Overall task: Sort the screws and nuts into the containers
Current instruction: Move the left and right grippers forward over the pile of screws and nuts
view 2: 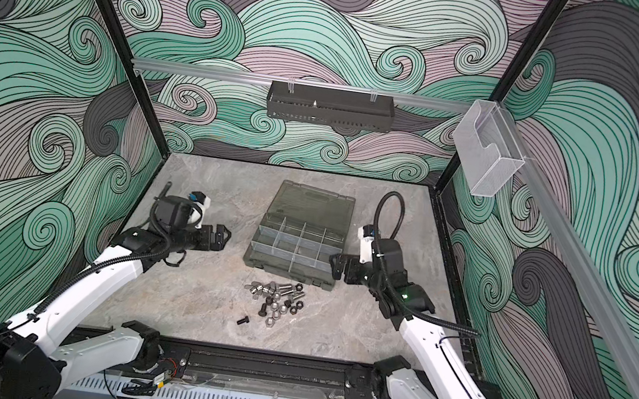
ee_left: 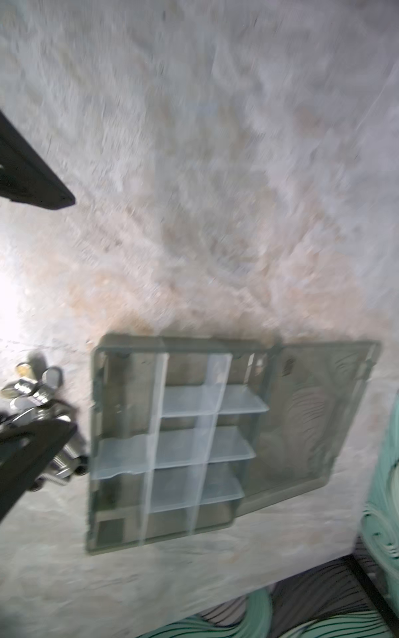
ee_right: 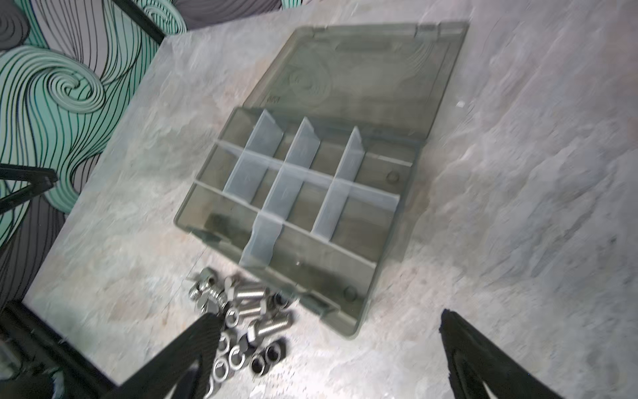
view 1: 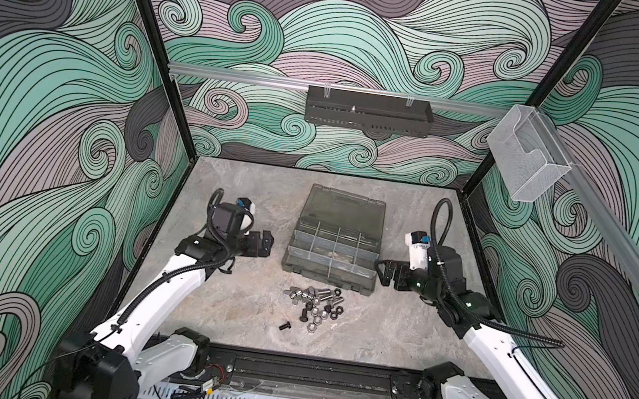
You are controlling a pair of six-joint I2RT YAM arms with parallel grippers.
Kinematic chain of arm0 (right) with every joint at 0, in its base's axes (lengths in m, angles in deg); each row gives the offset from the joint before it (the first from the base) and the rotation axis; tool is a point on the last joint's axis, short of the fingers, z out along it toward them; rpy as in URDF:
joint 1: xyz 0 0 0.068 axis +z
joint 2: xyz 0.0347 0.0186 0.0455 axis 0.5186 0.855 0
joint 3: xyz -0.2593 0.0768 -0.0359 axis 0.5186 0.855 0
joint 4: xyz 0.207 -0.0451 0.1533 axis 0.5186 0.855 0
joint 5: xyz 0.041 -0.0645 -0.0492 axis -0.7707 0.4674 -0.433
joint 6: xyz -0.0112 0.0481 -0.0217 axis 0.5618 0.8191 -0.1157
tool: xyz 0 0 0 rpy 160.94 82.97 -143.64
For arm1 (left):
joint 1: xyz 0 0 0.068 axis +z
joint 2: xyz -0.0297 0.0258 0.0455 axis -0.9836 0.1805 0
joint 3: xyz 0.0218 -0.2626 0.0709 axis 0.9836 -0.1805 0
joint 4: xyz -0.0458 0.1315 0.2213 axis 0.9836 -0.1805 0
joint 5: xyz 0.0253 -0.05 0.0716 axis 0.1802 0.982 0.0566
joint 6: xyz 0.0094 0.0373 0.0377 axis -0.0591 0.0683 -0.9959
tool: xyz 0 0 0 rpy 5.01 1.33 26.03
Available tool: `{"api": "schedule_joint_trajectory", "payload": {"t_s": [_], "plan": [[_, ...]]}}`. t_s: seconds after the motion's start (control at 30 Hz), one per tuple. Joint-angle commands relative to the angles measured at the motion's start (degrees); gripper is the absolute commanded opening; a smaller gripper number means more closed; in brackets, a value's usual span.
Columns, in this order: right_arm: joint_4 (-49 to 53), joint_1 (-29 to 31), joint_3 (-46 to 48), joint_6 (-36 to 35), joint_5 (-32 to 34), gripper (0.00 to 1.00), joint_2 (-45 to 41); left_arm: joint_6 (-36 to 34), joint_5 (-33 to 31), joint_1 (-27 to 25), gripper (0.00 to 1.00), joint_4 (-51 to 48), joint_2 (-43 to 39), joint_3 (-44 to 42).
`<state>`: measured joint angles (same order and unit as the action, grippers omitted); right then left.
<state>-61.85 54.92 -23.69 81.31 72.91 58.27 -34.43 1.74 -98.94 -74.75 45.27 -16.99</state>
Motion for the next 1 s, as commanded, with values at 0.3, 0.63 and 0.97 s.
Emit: {"api": "schedule_joint_trajectory", "payload": {"t_s": [0.3, 0.63, 0.97], "plan": [[7.0, 5.5, 5.1, 7.1, -0.6, 1.00, -2.8, 5.4, 1.0, -11.3, 0.80, -7.4, 6.3, -1.2], [7.5, 6.3, 6.4, 7.9, -0.8, 1.00, -3.8, 9.1, 6.0, -16.1, 0.67, -1.7, 9.3, -6.8], [7.6, 6.9, 7.5, 8.8, -1.7, 0.99, -5.1, 9.5, 8.9, -16.6, 0.53, 4.9, 15.3, -7.4]]}}
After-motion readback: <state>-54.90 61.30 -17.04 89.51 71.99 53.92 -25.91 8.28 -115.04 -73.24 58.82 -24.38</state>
